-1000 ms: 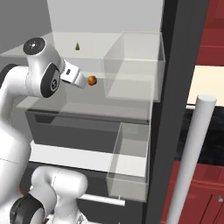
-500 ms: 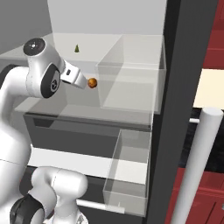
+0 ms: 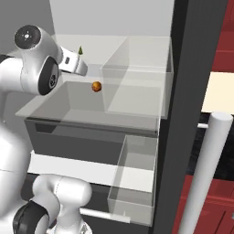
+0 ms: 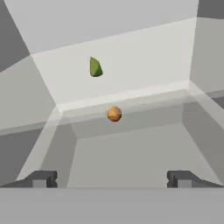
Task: Take the lemon wedge from the fridge and place it on the plate with fish on the dining counter.
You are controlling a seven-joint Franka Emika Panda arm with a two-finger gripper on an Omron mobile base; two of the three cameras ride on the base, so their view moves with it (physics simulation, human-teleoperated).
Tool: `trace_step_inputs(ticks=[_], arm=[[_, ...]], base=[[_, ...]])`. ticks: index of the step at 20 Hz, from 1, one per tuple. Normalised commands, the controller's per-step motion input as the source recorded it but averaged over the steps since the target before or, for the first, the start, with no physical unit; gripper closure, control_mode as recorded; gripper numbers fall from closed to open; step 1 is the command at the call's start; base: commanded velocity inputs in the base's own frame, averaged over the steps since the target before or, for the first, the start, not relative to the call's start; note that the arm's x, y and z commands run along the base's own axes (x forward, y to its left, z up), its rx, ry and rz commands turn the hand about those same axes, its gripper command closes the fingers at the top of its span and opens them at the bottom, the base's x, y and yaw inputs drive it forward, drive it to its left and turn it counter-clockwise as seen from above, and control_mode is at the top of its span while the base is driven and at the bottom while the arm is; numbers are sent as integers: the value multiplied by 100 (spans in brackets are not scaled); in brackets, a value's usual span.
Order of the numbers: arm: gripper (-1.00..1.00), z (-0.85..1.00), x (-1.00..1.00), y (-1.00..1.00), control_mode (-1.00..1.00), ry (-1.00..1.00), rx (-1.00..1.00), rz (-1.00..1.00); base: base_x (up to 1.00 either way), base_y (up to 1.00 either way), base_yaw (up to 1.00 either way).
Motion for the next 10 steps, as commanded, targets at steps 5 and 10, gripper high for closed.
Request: trace_step_inputs(ticks=[5,10], arm=[[-100,55,2,12,-100,-1,-5,12],[-100,18,14,14,-100,13,-12,2]], base=[[0,0,0],[0,0,0]])
